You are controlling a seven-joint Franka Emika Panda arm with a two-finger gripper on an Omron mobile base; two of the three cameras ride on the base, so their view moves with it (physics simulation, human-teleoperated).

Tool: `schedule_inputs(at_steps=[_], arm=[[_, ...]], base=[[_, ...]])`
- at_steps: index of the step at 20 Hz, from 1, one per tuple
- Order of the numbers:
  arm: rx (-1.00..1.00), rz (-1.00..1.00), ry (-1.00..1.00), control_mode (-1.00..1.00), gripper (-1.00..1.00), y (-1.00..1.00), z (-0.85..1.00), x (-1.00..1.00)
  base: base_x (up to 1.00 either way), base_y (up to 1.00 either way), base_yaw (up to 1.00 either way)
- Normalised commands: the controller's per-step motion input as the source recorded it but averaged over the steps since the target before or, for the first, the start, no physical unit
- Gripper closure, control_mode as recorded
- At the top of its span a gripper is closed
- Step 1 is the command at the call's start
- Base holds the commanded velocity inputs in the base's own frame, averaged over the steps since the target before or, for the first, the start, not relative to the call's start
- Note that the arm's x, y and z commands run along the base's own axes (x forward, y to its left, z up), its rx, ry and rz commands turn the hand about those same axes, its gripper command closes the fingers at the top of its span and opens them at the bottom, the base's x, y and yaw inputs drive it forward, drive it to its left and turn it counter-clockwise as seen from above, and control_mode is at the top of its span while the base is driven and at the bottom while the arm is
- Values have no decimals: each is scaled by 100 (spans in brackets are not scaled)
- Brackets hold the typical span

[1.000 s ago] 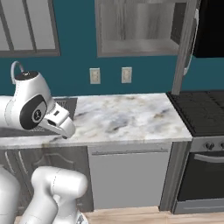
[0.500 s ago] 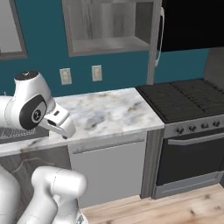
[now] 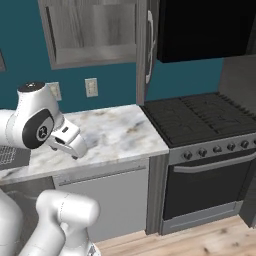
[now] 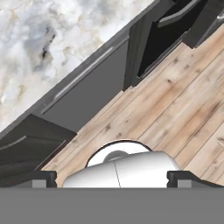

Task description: Close all open cabinet doors.

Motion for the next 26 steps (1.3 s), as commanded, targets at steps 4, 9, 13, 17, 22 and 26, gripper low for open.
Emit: schedule_inputs(at_steps=[4,9,13,17,22,26], arm=[[0,0,0,100,-100,0,0,0],[0,0,0,100,-100,0,0,0],[0,0,0,100,-100,0,0,0],[0,0,0,100,-100,0,0,0],[0,0,0,100,-100,0,0,0],[0,0,0,100,-100,0,0,0]], base=[[25,-4,0],[16,0,0],[30,6,0],[43,3,0],[34,8,0],[44,5,0]])
